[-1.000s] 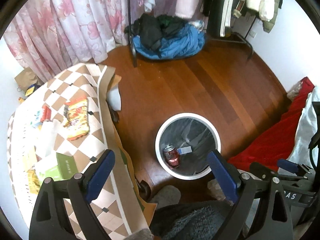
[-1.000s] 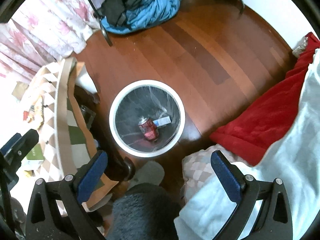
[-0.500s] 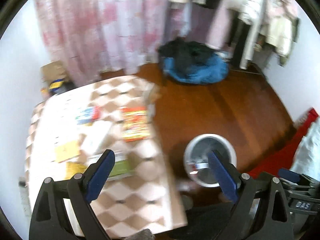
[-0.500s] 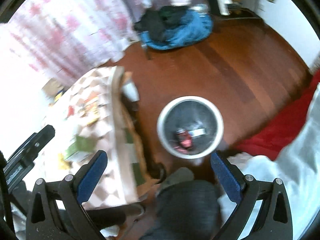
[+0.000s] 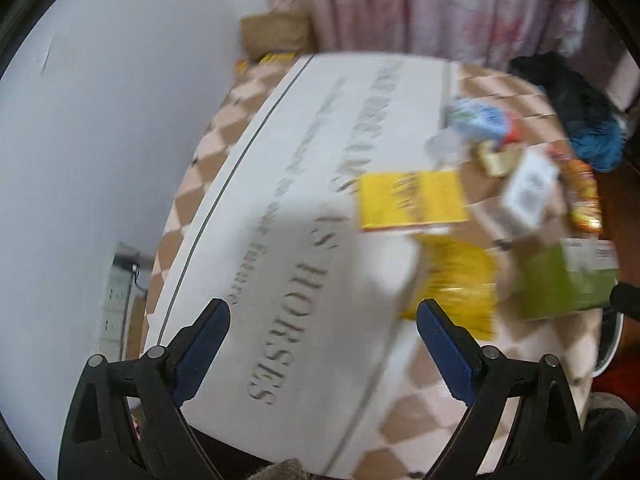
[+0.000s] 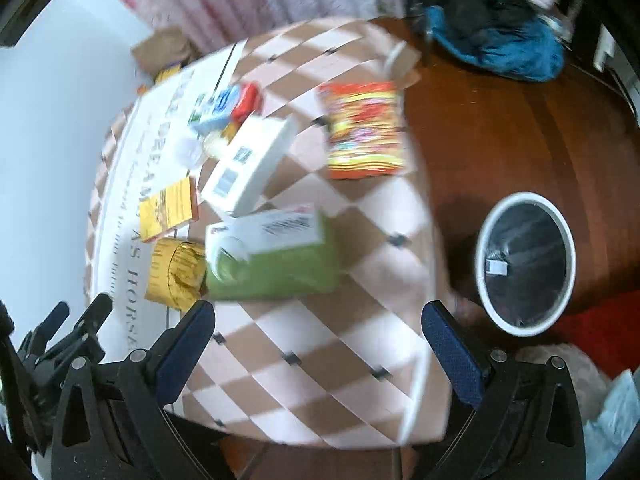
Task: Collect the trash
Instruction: 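Grasp the yellow chip bag with the left tool while the right tool grasps the green medicine box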
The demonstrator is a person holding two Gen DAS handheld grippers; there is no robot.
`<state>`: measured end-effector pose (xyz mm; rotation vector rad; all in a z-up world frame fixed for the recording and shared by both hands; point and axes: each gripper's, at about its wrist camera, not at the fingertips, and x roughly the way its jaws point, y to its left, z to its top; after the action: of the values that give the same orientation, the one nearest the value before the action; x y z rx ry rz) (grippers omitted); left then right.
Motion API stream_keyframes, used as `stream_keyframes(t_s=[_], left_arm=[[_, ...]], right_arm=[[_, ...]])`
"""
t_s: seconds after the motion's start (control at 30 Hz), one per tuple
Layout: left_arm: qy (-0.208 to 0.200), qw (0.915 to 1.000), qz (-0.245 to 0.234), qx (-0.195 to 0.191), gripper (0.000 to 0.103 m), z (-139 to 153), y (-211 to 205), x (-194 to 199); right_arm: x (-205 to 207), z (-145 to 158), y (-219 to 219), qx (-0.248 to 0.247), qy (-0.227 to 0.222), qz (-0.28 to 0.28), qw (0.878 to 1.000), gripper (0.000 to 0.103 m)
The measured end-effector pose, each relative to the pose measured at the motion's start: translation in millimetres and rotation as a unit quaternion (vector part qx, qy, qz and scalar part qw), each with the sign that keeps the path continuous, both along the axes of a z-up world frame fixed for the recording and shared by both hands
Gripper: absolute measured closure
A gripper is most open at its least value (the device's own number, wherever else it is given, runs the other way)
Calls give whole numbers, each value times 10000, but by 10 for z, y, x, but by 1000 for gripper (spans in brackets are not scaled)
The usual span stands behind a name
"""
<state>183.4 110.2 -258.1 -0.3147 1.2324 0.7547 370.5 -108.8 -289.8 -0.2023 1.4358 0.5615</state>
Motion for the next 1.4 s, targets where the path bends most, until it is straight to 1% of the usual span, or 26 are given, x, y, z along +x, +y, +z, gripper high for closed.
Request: stream_keyframes(t_s=[0.1, 0.17, 0.27, 0.3, 0.33, 0.43, 0.5, 0.6, 0.67, 0.73, 0.8, 0.9, 1.0, 1.2, 1.33, 1.4], left_arm=[[65, 9999, 47, -131, 8, -130, 127, -56], [25, 9997, -3, -248, 8, -160, 159, -29], [-165, 9981, -211, -549, 8, -104, 84, 66], [-246, 9970, -281, -678, 8, -91, 59, 111], [-302, 9957, -348, -797, 8, -79, 36, 174], [-422, 9896, -675, -1202, 8, -109, -103, 390], [-404, 9858, -859, -1388, 8, -178, -190, 538], [-194, 9820, -1083, -1534, 9, -361, -302, 766], [-65, 9812, -1197, -1514, 10, -475, -350, 862], [57, 9817, -1253, -1432, 31, -557, -377, 911], [117, 9830, -1210, -1376, 44, -605, -365, 906], [-17, 9846, -1109, -1350, 54, -587, -327, 839], [-88, 9854, -1041, -1346, 58, -584, -309, 737], [-35, 9886, -978, -1144, 60, -557, -356, 572], [-84, 9907, -935, -980, 60, -460, -366, 410], [-150, 9917, -919, -882, 60, -368, -389, 305]], right_arm=[[35, -216, 311, -275, 84, 144, 9995, 0], [28, -352, 430, -393, 139, 229, 9989, 0], [32, -414, 439, -400, 128, 246, 9988, 12], [38, -405, 404, -366, 118, 235, 9990, 12], [64, -386, 337, -436, 83, 175, 9989, 12], [133, -385, 124, -515, 96, 54, 9986, 12], [180, -407, 25, -528, 161, 9, 9985, 12], [209, -417, -60, -418, 239, -9, 9988, 12], [209, -421, -53, -452, 204, 48, 9988, 12], [213, -414, -25, -470, 184, 73, 9987, 12], [222, -414, -29, -457, 176, 80, 9988, 12], [223, -415, -14, -464, 173, 117, 9987, 12], [219, -423, 2, -474, 148, 171, 9986, 12], [194, -436, 47, -545, 88, 273, 9981, 12], [166, -404, 58, -574, -14, 338, 9978, 13], [130, -345, 35, -473, -76, 313, 9984, 13]])
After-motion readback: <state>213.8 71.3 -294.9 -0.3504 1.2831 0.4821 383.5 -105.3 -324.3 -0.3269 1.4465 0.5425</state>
